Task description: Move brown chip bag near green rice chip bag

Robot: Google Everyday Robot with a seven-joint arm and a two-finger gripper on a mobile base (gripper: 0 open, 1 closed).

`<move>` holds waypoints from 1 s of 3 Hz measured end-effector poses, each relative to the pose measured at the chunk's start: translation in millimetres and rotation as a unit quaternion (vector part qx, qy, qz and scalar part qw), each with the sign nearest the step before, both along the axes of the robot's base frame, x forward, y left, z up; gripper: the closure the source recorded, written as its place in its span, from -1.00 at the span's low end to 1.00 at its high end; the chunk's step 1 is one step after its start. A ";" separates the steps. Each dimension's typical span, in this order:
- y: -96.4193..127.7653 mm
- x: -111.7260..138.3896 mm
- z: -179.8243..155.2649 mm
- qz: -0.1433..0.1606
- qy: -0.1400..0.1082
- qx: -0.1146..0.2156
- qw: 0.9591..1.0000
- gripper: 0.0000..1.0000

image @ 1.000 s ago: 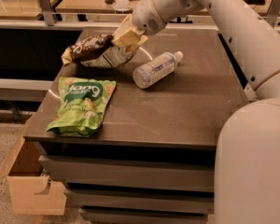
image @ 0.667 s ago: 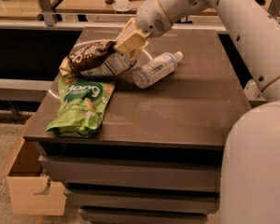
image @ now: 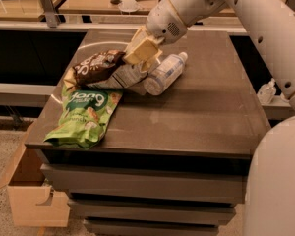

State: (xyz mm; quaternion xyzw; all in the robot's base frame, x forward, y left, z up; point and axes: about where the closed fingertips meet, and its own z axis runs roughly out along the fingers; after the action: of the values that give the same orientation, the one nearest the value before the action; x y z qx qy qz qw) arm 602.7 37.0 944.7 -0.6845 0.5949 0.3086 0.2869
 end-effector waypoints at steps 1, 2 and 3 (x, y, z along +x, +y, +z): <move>0.4 -5.4 1.1 0.003 0.002 0.005 1.000 -0.47; -5.0 -5.4 4.0 -0.016 0.001 0.013 1.000 -0.91; -57.0 22.2 32.1 -0.132 -0.041 0.038 0.990 -1.00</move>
Offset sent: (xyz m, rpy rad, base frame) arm -0.0063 -0.0182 0.0103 0.0464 -0.0036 -0.0873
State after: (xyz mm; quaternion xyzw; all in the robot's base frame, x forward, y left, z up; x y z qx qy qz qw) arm 624.9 -20.1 976.9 -0.6007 0.6557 0.2618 0.3751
